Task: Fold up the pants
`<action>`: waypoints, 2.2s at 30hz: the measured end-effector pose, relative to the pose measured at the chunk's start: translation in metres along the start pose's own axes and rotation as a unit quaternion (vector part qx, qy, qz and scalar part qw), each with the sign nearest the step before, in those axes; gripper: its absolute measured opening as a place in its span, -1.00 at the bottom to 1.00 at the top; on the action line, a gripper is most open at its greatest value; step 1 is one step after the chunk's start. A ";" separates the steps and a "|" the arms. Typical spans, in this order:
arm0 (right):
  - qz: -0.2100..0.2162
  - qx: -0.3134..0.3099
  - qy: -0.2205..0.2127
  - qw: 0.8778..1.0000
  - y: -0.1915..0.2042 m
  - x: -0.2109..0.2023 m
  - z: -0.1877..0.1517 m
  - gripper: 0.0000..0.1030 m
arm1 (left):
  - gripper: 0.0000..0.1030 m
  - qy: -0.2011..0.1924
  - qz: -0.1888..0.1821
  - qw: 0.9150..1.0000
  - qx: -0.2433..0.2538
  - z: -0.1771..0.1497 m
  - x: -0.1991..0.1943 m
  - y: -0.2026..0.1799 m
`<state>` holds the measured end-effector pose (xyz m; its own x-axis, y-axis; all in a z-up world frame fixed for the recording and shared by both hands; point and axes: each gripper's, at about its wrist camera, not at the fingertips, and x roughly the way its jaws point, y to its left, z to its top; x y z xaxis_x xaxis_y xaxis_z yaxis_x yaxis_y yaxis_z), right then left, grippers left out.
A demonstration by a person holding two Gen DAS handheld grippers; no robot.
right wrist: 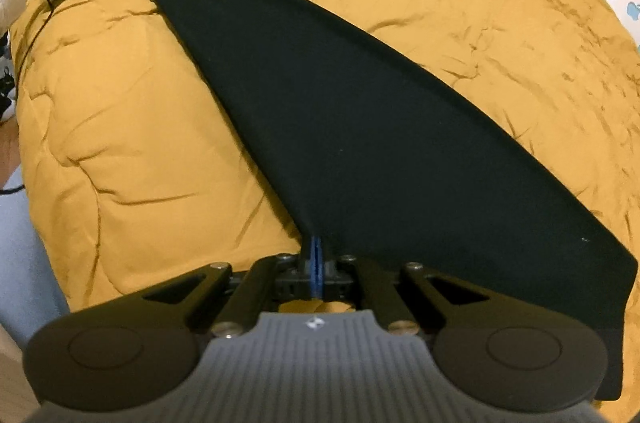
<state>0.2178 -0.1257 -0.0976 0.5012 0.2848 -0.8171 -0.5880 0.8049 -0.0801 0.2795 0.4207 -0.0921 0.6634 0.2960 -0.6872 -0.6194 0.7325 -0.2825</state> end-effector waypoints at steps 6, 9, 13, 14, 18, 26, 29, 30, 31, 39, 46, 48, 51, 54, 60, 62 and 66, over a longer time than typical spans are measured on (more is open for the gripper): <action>0.013 0.058 -0.048 0.997 -0.024 -0.008 0.019 -0.48 | -0.29 -0.006 -0.021 0.998 0.063 0.028 -0.008 -0.017; -0.022 0.083 -0.056 0.995 -0.039 0.002 0.029 -0.44 | -0.22 0.014 -0.015 0.996 0.086 0.033 0.010 -0.034; -0.035 0.121 -0.050 0.991 -0.057 0.013 0.031 -0.44 | -0.22 0.034 -0.001 0.994 0.106 0.029 0.040 -0.048; -0.034 0.127 -0.049 0.990 -0.060 0.016 0.030 -0.44 | -0.22 0.039 0.006 0.993 0.109 0.028 0.047 -0.050; -0.045 0.135 -0.036 0.989 -0.068 0.026 0.028 -0.44 | -0.64 0.048 -0.013 0.994 0.100 0.023 0.065 -0.051; -0.053 0.144 -0.021 0.988 -0.074 0.042 0.026 -0.44 | -1.00 -0.037 -0.010 0.992 0.119 0.026 0.051 -0.058; -0.052 0.153 -0.018 0.987 -0.077 0.045 0.023 -0.44 | -1.00 -0.030 0.000 0.992 0.119 0.028 0.058 -0.057; -0.053 0.153 -0.017 0.987 -0.077 0.044 0.022 -0.44 | -0.98 -0.017 0.002 0.993 0.120 0.028 0.063 -0.057; -0.053 0.152 -0.016 0.987 -0.077 0.044 0.022 -0.44 | -0.94 0.000 0.002 0.993 0.117 0.027 0.067 -0.055; -0.053 0.143 -0.032 0.988 -0.072 0.040 0.023 -0.44 | -0.36 -0.022 -0.028 0.999 0.017 0.025 0.018 -0.015; -0.038 0.146 -0.044 0.988 -0.063 0.036 0.021 -0.44 | 0.18 0.047 -0.038 0.997 -0.040 -0.014 -0.001 0.006; -0.040 0.148 -0.048 0.987 -0.061 0.033 0.018 -0.44 | 0.23 0.057 -0.071 0.990 -0.106 -0.025 0.001 0.020; -0.039 0.146 -0.049 0.987 -0.056 0.032 0.014 -0.53 | 0.18 0.044 -0.088 0.985 -0.144 -0.032 0.006 0.026; -0.037 0.146 -0.050 0.987 -0.051 0.028 0.009 -0.70 | -0.43 0.032 -0.095 0.981 -0.165 -0.038 0.013 0.024; -0.035 0.148 -0.055 0.987 -0.048 0.018 -0.004 -0.69 | -0.93 -0.025 -0.079 0.981 -0.175 -0.044 -0.010 0.011; -0.035 0.150 -0.060 0.986 -0.050 0.015 -0.008 -0.69 | -0.93 -0.051 -0.096 0.983 -0.150 -0.041 -0.035 -0.007; -0.027 0.160 -0.076 0.984 -0.054 0.008 -0.017 -0.68 | -0.93 -0.111 -0.127 0.983 -0.065 -0.044 -0.094 -0.067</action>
<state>0.2427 -0.1762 -0.1094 0.6297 0.2916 -0.7201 -0.3402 0.9368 0.0820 0.2401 0.3168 -0.0377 0.8705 0.2504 -0.4237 -0.4599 0.7203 -0.5193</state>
